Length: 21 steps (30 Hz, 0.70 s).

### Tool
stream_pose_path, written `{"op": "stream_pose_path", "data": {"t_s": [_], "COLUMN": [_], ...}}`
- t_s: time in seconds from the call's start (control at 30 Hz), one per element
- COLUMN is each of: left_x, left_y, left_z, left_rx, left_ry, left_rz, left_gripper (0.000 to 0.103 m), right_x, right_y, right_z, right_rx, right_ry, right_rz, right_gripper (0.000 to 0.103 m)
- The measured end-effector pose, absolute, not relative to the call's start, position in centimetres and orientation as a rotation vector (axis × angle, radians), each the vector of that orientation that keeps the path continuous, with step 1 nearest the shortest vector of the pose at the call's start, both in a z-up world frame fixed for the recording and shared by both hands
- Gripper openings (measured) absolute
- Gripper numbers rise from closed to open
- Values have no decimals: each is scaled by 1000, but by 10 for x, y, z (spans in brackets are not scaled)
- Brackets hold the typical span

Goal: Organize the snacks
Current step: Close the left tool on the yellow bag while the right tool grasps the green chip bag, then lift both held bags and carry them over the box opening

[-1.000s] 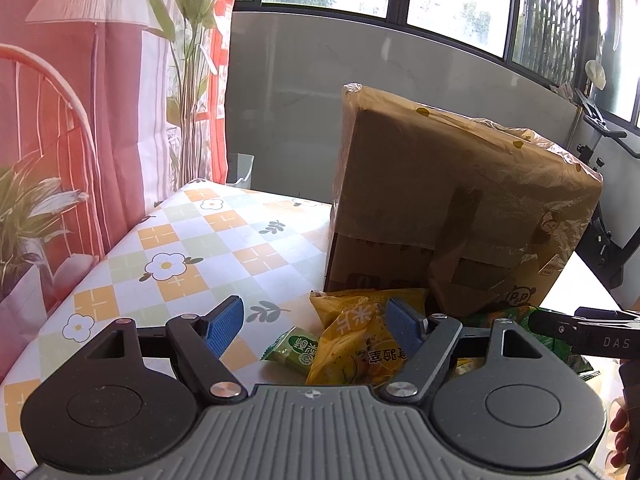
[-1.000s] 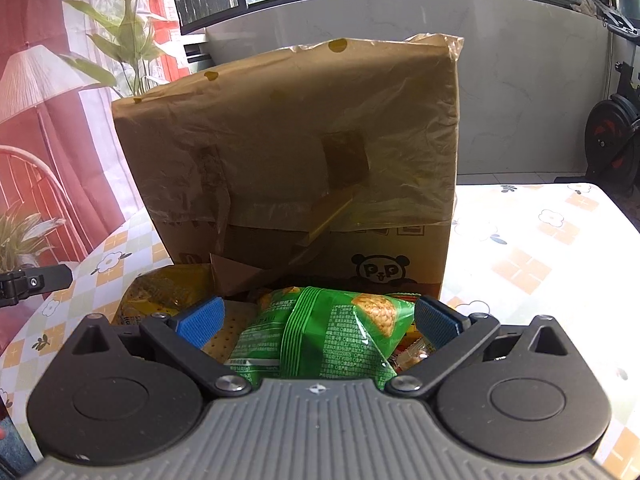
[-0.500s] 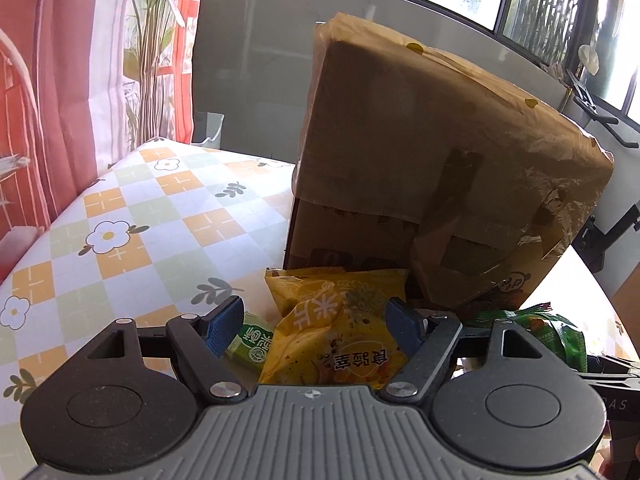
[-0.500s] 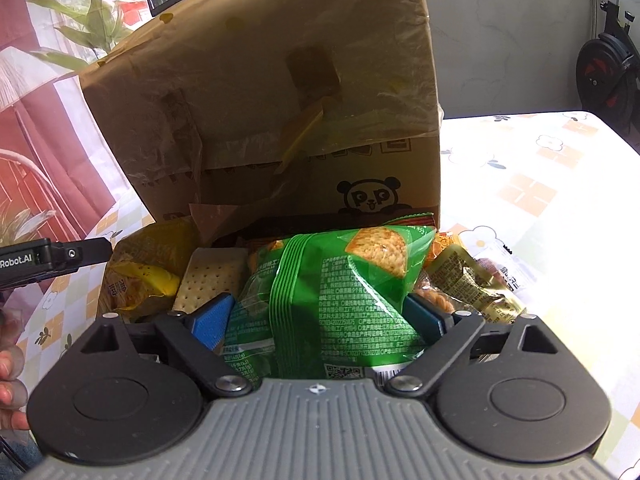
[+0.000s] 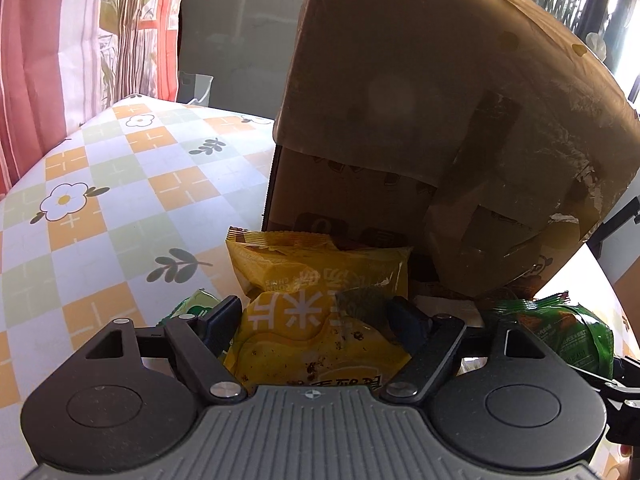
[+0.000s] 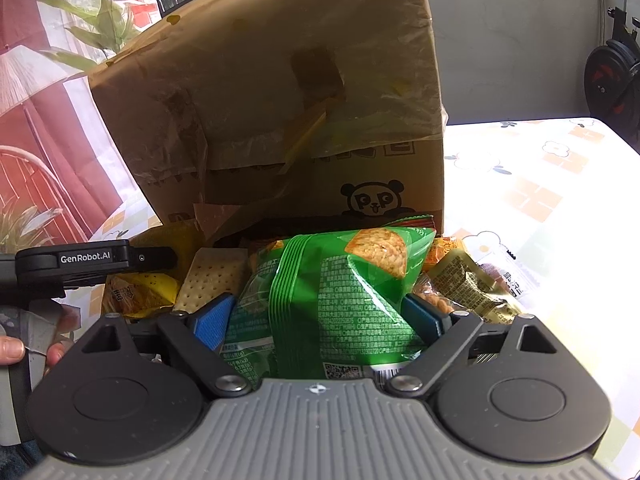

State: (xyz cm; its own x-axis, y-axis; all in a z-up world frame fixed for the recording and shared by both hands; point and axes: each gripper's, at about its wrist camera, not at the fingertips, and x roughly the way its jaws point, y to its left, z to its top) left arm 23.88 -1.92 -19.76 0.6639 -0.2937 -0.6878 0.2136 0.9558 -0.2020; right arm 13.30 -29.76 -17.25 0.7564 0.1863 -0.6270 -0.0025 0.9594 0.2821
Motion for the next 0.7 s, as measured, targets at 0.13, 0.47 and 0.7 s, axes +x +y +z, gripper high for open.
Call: {"op": "stream_pose_path", "data": {"t_s": [0.13,0.47,0.7], "left_x": [237,203,182], "left_y": [-14,-2,2], "left_z": [-196,-167,-153], "left_rx": [-120,-81,-53], "left_ry": [769,664,617], "left_rz": [-297,-256,-246], "left_gripper": [72,61,61], "right_x": [133,126,118], "right_y": [-298,-301,-304], "right_z": [-172,-163,-160], "right_rx": [279,300,328], "right_ry": [704,666,656], "right_rz": [107,109,103], "right_gripper": [90,87,87]}}
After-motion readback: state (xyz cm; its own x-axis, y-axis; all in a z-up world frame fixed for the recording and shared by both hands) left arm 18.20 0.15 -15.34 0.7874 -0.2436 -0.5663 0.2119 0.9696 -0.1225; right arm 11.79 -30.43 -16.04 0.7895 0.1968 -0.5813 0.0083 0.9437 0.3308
